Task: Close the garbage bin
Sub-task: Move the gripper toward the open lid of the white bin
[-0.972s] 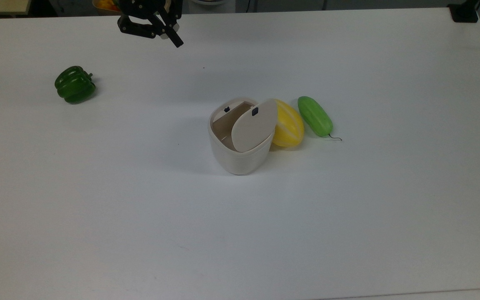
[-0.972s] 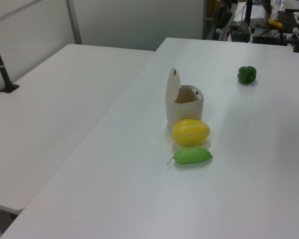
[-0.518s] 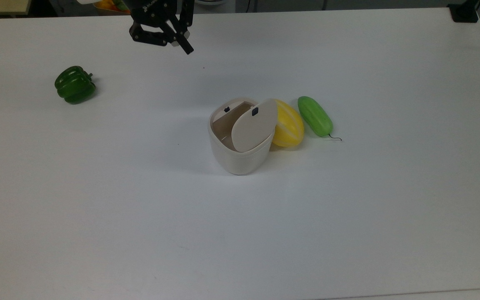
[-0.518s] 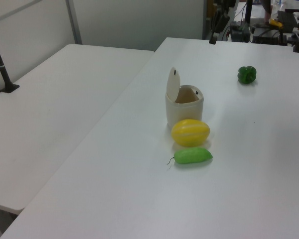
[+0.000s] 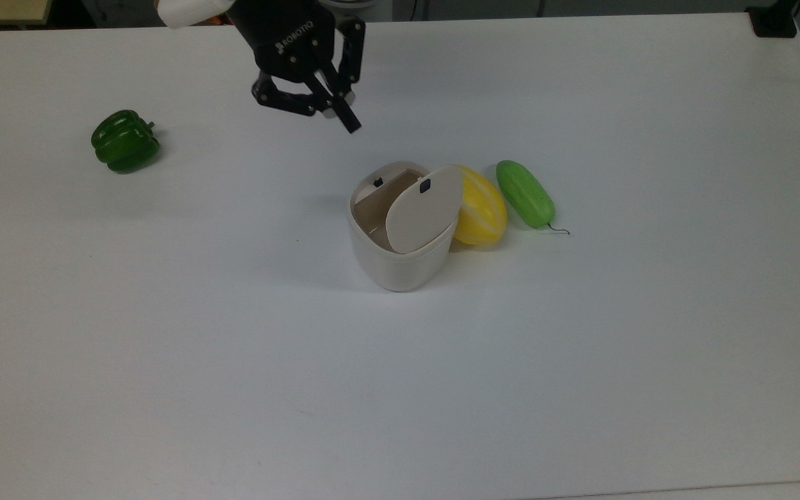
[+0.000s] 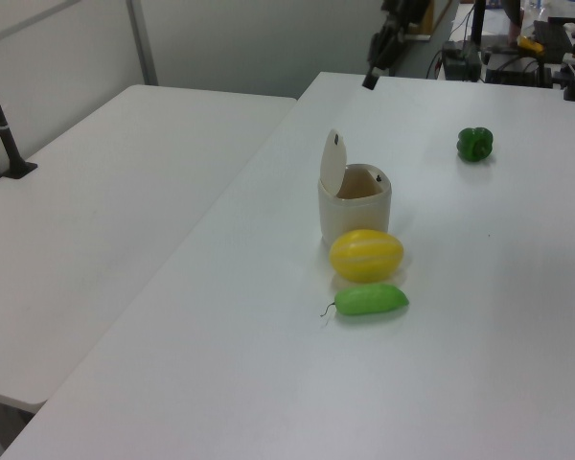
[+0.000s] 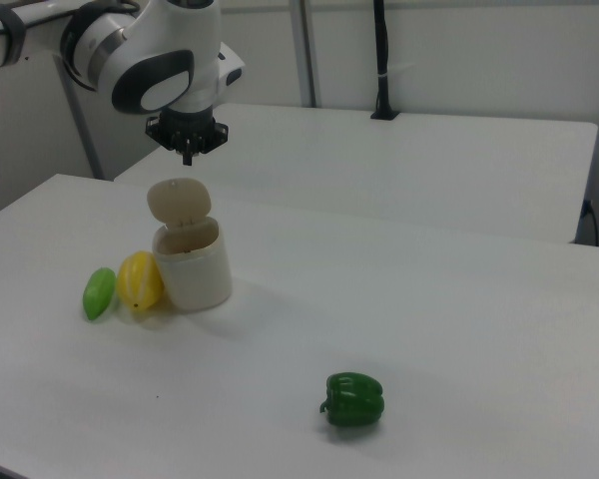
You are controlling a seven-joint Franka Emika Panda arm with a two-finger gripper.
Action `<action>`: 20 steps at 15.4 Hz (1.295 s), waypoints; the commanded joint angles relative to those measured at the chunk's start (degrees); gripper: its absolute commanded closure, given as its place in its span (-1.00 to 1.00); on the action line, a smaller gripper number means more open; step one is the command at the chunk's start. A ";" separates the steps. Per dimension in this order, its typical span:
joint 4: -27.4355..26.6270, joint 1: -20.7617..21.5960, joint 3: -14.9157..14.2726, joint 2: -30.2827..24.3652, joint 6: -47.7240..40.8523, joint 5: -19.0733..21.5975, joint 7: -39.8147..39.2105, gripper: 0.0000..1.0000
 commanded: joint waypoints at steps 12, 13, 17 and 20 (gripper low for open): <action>1.74 8.47 0.03 6.13 12.92 -0.82 4.38 1.00; 1.74 8.47 0.03 6.13 12.57 -1.70 4.21 1.00; 0.68 8.82 0.12 6.22 8.89 -3.81 3.77 1.00; 0.77 8.56 -0.14 6.22 3.53 -4.34 3.33 1.00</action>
